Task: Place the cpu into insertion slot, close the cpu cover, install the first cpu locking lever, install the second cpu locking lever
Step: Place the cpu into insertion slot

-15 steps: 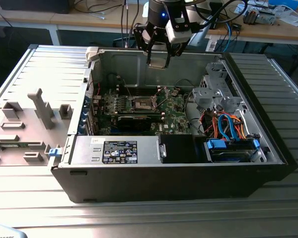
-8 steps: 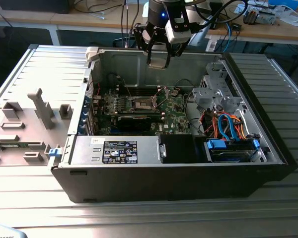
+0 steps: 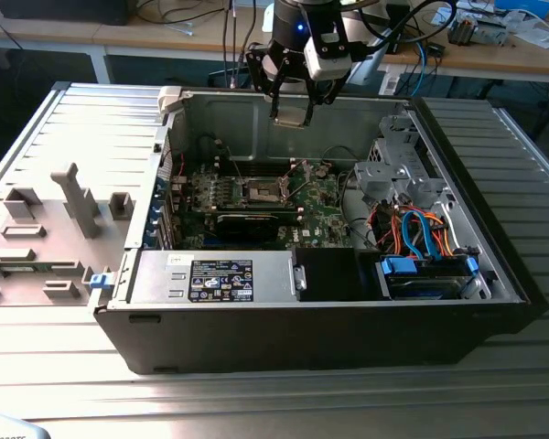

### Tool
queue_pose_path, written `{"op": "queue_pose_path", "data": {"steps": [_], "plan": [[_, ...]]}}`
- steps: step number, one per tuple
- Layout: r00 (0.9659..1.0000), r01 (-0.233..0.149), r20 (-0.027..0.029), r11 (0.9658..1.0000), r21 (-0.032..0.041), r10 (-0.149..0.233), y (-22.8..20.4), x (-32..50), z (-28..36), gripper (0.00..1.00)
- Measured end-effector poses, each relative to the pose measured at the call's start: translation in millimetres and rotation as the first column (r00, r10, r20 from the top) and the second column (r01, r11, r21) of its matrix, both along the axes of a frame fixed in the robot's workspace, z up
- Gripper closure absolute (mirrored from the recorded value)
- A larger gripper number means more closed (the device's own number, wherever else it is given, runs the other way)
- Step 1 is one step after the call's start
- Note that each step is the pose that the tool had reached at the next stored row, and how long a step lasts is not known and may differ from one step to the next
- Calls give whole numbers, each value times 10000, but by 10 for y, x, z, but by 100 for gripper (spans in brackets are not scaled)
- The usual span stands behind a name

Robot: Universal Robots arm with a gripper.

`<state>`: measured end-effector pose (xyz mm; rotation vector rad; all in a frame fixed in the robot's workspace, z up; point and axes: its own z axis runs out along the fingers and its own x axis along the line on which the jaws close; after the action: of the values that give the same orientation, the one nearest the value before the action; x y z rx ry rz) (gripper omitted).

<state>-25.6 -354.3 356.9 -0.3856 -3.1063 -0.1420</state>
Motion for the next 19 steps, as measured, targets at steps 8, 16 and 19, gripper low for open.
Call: {"op": "queue_pose_path", "data": {"steps": [8,16,19], "plan": [[10000,79,0,10000,0,-79,0,0,-1,45],[9999,158,0,9999,0,-158,0,0,-1,45],[9998,194,0,9998,0,-194,0,0,-2,45]]}}
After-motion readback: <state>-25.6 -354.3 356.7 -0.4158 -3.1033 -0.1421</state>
